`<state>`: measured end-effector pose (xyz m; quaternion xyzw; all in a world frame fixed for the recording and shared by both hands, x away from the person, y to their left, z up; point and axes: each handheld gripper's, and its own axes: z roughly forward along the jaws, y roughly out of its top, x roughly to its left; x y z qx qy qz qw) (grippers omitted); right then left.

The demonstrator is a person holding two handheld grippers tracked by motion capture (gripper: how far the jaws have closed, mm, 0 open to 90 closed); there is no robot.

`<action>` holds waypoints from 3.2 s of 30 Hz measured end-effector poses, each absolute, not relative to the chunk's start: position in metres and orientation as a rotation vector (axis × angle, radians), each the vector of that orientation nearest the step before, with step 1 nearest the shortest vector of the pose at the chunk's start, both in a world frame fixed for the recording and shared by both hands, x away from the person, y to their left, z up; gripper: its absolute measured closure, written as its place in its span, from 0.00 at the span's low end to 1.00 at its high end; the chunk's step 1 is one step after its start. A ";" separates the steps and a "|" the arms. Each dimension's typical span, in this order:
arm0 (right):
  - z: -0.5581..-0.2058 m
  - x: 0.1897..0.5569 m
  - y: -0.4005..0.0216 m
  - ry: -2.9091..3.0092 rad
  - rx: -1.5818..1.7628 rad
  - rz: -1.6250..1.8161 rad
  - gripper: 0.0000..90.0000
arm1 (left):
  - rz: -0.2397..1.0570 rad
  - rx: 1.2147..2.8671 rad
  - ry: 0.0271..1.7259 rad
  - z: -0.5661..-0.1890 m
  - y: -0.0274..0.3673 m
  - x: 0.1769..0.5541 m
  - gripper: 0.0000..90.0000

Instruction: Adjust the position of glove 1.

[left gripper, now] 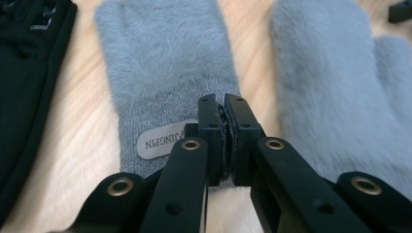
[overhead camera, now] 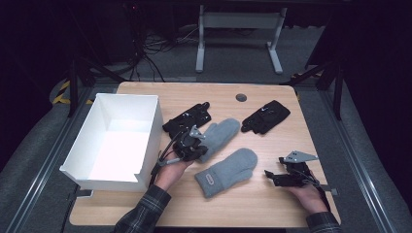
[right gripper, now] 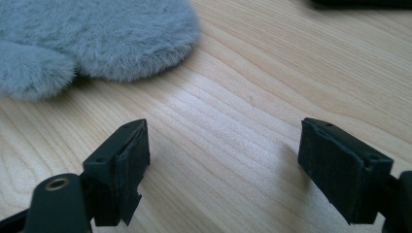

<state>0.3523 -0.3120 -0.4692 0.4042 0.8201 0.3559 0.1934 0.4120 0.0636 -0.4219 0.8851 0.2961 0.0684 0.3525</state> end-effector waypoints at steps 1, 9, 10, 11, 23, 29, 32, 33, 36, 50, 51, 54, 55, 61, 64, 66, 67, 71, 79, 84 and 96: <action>-0.469 0.352 -0.312 2.300 1.134 0.999 0.22 | 0.176 2.299 0.769 -0.422 0.066 0.408 0.97; -0.469 0.352 -0.312 2.300 1.133 0.998 0.22 | 0.154 2.300 0.792 -0.424 0.079 0.381 0.92; -0.469 0.352 -0.312 2.300 1.133 0.998 0.22 | 0.152 2.282 0.793 -0.423 0.080 0.381 0.88; -0.469 0.352 -0.312 2.300 1.133 0.998 0.22 | 0.148 2.268 0.790 -0.421 0.081 0.382 0.84; -0.469 0.352 -0.312 2.300 1.132 1.001 0.22 | 0.197 2.204 0.873 -0.410 0.073 0.426 0.65; -0.469 0.352 -0.312 2.303 1.129 1.003 0.22 | 0.186 2.192 0.916 -0.416 0.075 0.453 0.69; -0.469 0.352 -0.312 2.303 1.127 1.003 0.22 | 0.163 2.193 0.938 -0.423 0.076 0.461 0.69; -0.469 0.352 -0.312 2.303 1.127 1.003 0.22 | 0.145 2.200 0.940 -0.426 0.075 0.462 0.69; -0.469 0.353 -0.312 2.305 1.125 1.004 0.22 | 0.120 2.219 0.947 -0.436 0.072 0.465 0.66; -0.469 0.353 -0.311 2.308 1.120 1.005 0.22 | 0.064 2.260 0.925 -0.454 0.064 0.465 0.84; -0.469 0.353 -0.311 2.309 1.119 1.006 0.22 | 0.067 2.260 0.923 -0.454 0.064 0.465 0.87; -0.469 0.353 -0.311 2.310 1.119 1.007 0.22 | 0.059 2.262 0.898 -0.451 0.063 0.464 0.92; -0.469 0.353 -0.311 2.310 1.119 1.006 0.22 | 0.058 2.262 0.882 -0.449 0.063 0.464 0.92; -0.469 0.353 -0.311 2.314 1.117 1.006 0.21 | 0.069 2.219 0.826 -0.433 0.064 0.458 0.93; -0.469 0.353 -0.311 2.316 1.116 1.005 0.21 | 0.071 2.199 0.799 -0.424 0.064 0.454 0.93; -0.469 0.353 -0.311 2.317 1.116 1.005 0.21 | 0.069 2.190 0.790 -0.418 0.064 0.452 0.93; -0.469 0.353 -0.311 2.317 1.116 1.005 0.21 | 0.069 2.190 0.790 -0.418 0.064 0.452 0.93; -0.469 0.353 -0.311 2.317 1.116 1.005 0.20 | 0.096 2.159 0.765 -0.405 0.064 0.446 0.93; -0.468 0.353 -0.310 2.317 1.124 0.996 0.25 | 0.146 2.150 0.760 -0.390 0.062 0.435 0.93; -0.452 0.344 -0.303 2.352 1.061 1.041 0.62 | 0.165 2.158 0.760 -0.387 0.059 0.431 0.93; -0.446 0.325 -0.238 2.640 0.783 1.210 1.00 | 0.166 2.190 0.784 -0.386 0.050 0.420 0.93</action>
